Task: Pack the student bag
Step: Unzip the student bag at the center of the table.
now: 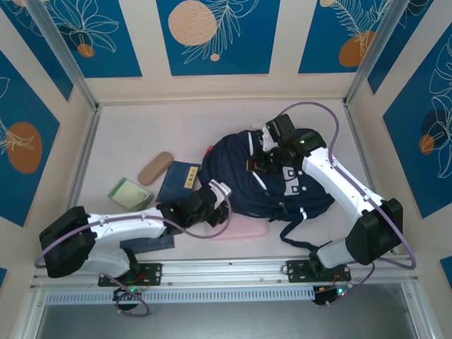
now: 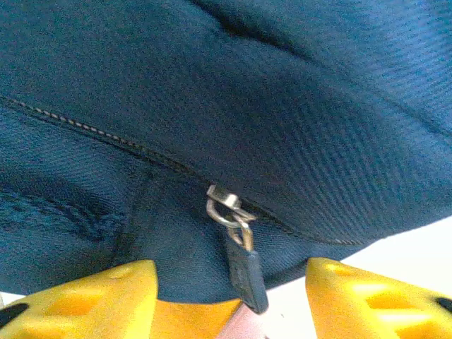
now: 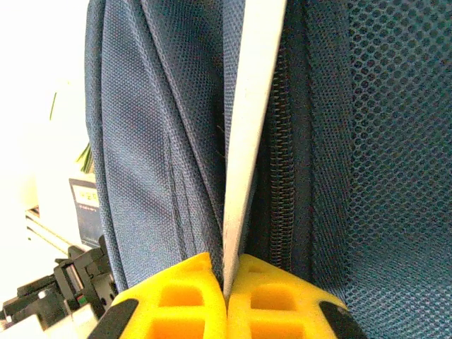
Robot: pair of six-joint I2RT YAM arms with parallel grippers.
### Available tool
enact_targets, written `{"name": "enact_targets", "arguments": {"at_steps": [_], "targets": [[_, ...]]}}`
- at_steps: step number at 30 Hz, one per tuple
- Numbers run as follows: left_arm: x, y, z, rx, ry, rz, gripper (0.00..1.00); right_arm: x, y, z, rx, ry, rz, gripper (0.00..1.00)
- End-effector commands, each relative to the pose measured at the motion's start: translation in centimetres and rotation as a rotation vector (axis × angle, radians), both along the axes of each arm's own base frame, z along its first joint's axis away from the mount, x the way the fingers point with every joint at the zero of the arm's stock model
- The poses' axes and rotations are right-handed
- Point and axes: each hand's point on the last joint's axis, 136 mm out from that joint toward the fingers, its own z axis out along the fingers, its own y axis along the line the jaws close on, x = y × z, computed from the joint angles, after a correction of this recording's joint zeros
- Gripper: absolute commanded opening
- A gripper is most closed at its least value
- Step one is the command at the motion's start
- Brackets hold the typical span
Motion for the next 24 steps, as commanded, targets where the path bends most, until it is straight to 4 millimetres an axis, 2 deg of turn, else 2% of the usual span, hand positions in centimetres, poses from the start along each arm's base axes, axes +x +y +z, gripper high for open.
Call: {"name": "enact_targets", "arguments": {"at_steps": [1,6,14,24], "targets": [[1.2,-1.4,2.0,-0.053,-0.054,0.015,0.48,-1.7,1.3,2.4,0.127,0.010,0.041,0.00],[1.7,-1.4,2.5,-0.049,-0.078,0.030,0.27,-2.2,1.3,1.6,0.127,0.025,0.063,0.00],[1.8,-0.9,2.6,-0.035,-0.093,0.025,0.07,-2.4,1.2,1.0,0.117,0.013,0.100,0.00],[2.0,0.8,2.6,-0.050,-0.098,0.045,0.00,-2.6,1.6,2.6,0.177,-0.054,0.187,0.00]]}}
